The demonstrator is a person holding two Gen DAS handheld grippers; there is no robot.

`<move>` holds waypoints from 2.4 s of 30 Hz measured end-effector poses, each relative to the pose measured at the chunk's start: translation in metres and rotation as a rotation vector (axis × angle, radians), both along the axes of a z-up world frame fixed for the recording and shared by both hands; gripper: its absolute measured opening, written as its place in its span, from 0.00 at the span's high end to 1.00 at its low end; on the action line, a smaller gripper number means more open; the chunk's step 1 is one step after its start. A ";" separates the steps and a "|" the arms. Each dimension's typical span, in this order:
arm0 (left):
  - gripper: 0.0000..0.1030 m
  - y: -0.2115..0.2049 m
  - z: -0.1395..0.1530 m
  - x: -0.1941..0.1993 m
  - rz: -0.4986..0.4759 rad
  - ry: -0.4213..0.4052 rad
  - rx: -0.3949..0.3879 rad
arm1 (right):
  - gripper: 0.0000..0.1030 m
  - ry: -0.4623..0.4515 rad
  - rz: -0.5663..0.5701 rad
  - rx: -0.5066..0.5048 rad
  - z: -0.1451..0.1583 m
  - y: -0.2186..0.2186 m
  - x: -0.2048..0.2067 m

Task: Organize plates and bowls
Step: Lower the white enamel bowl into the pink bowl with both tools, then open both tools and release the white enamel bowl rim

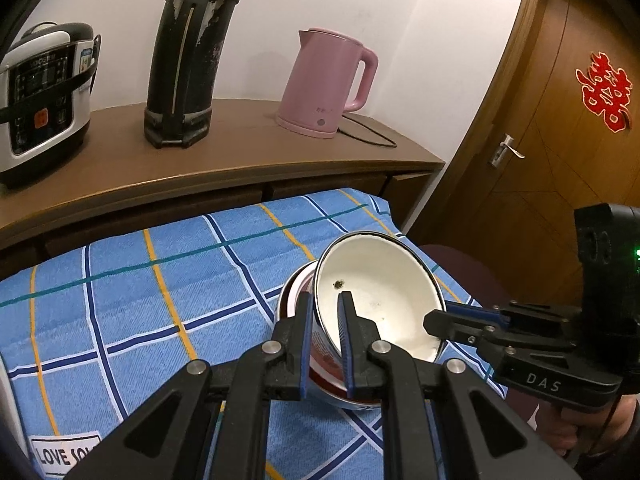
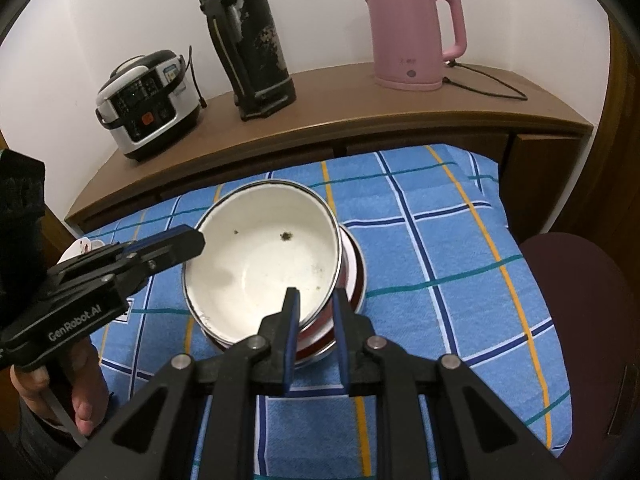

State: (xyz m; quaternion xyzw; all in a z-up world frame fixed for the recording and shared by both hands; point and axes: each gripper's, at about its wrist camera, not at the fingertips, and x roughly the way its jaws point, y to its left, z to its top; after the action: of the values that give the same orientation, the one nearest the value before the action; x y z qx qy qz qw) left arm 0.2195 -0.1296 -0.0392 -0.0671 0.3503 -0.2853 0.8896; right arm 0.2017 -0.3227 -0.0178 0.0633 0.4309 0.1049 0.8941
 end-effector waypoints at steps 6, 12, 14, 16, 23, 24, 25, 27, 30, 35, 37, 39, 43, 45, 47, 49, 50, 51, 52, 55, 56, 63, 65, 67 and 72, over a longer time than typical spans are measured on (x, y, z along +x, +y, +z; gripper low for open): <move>0.87 0.000 0.000 0.000 -0.003 0.004 0.004 | 0.83 0.023 0.004 0.006 -0.005 0.000 0.002; 0.87 0.000 -0.004 0.003 0.005 0.023 0.013 | 0.82 0.028 0.008 0.007 -0.008 0.001 0.003; 0.87 -0.001 -0.005 0.004 0.005 0.026 0.014 | 0.82 0.028 0.007 0.008 -0.008 0.001 0.003; 0.87 -0.001 -0.006 0.004 0.004 0.028 0.016 | 0.82 0.030 0.007 0.009 -0.009 0.000 0.003; 0.87 -0.002 -0.009 0.005 0.002 0.038 0.022 | 0.82 0.039 0.007 0.022 -0.012 -0.001 0.004; 0.87 -0.002 -0.009 0.006 0.002 0.040 0.024 | 0.82 0.039 0.007 0.021 -0.012 -0.001 0.004; 0.87 -0.002 -0.010 0.007 0.002 0.043 0.025 | 0.82 0.037 0.007 0.019 -0.012 -0.001 0.004; 0.87 -0.002 -0.011 0.007 0.001 0.046 0.026 | 0.82 0.037 0.007 0.018 -0.013 -0.001 0.004; 0.87 -0.002 -0.011 0.006 -0.001 0.045 0.027 | 0.82 0.038 0.006 0.018 -0.013 -0.001 0.004; 0.87 -0.002 -0.012 0.005 -0.002 0.047 0.022 | 0.82 0.039 0.007 0.020 -0.013 -0.002 0.005; 0.87 -0.002 -0.012 0.005 -0.003 0.048 0.022 | 0.82 0.038 0.007 0.017 -0.013 -0.002 0.005; 0.87 -0.002 -0.012 0.005 -0.003 0.048 0.020 | 0.82 0.035 0.006 0.010 -0.014 -0.002 0.005; 0.87 -0.003 -0.012 0.005 -0.006 0.049 0.020 | 0.82 0.030 0.002 -0.007 -0.013 -0.002 0.006; 0.87 -0.004 -0.013 0.005 -0.009 0.052 0.019 | 0.82 0.026 -0.001 -0.016 -0.012 -0.002 0.006; 0.87 -0.004 -0.013 0.006 -0.009 0.052 0.020 | 0.82 0.024 -0.002 -0.017 -0.012 -0.002 0.006; 0.87 -0.003 -0.013 0.006 -0.010 0.056 0.017 | 0.82 0.024 -0.001 -0.022 -0.012 -0.001 0.006; 0.87 -0.003 -0.013 0.007 -0.010 0.057 0.016 | 0.82 0.024 0.000 -0.023 -0.012 -0.001 0.006; 0.87 -0.003 -0.014 0.007 -0.010 0.058 0.016 | 0.82 0.024 0.000 -0.023 -0.011 -0.001 0.006; 0.87 -0.003 -0.014 0.007 -0.010 0.058 0.016 | 0.82 0.025 0.001 -0.022 -0.011 -0.001 0.006; 0.87 -0.002 -0.014 0.007 -0.012 0.059 0.012 | 0.82 0.025 0.001 -0.023 -0.011 -0.001 0.006; 0.87 -0.003 -0.014 0.007 -0.013 0.058 0.011 | 0.82 0.026 0.001 -0.023 -0.011 -0.001 0.006; 0.87 -0.003 -0.015 0.006 -0.012 0.055 0.017 | 0.82 0.025 0.000 -0.024 -0.011 -0.001 0.006; 0.87 -0.003 -0.015 0.006 -0.012 0.054 0.017 | 0.82 0.025 0.000 -0.024 -0.011 -0.001 0.006; 0.87 -0.003 -0.015 0.006 -0.014 0.056 0.015 | 0.82 0.025 -0.001 -0.026 -0.012 -0.001 0.006; 0.87 -0.003 -0.015 0.007 -0.015 0.056 0.013 | 0.82 0.023 0.000 -0.019 -0.012 -0.002 0.005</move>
State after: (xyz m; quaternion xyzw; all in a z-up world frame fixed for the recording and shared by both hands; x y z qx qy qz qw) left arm 0.2265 -0.1329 -0.0545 -0.0666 0.3774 -0.2879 0.8776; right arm 0.2068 -0.3248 -0.0297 0.0558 0.4421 0.0998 0.8897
